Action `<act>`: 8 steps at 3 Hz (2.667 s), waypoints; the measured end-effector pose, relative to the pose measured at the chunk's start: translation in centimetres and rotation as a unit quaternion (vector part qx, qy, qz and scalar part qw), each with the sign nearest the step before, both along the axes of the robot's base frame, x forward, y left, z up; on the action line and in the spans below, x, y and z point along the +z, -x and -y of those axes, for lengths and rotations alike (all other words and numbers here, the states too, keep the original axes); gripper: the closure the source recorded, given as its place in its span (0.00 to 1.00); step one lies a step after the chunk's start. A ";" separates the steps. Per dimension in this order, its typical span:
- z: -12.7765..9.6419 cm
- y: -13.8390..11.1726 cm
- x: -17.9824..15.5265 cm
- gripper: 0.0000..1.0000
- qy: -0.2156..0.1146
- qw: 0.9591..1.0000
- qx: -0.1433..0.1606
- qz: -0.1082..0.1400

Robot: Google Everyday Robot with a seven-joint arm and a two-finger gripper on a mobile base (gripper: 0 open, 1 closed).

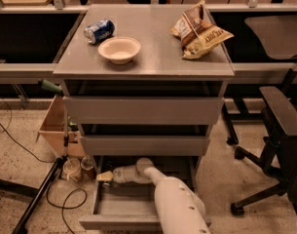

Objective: Pick redbull can from bottom drawer and place on counter

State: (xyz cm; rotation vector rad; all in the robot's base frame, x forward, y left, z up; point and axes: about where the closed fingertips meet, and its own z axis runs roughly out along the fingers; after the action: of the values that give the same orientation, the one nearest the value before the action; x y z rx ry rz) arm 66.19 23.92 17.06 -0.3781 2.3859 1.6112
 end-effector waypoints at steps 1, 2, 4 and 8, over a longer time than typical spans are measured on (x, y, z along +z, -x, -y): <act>0.5 0.0 0.0 0.75 0.000 1.000 0.000 0.000; 0.6 0.5 -0.2 0.98 -0.003 1.000 0.005 -0.006; 1.2 0.8 -0.1 1.00 -0.005 1.000 0.008 -0.011; 0.1 3.1 -1.0 1.00 -0.035 0.998 0.038 -0.033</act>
Offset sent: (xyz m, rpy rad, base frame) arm -0.0205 0.0667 -0.0001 0.0818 0.0490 0.2063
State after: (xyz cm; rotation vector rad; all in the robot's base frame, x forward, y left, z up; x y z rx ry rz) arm 63.04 23.82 16.06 -0.4137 2.3826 1.7617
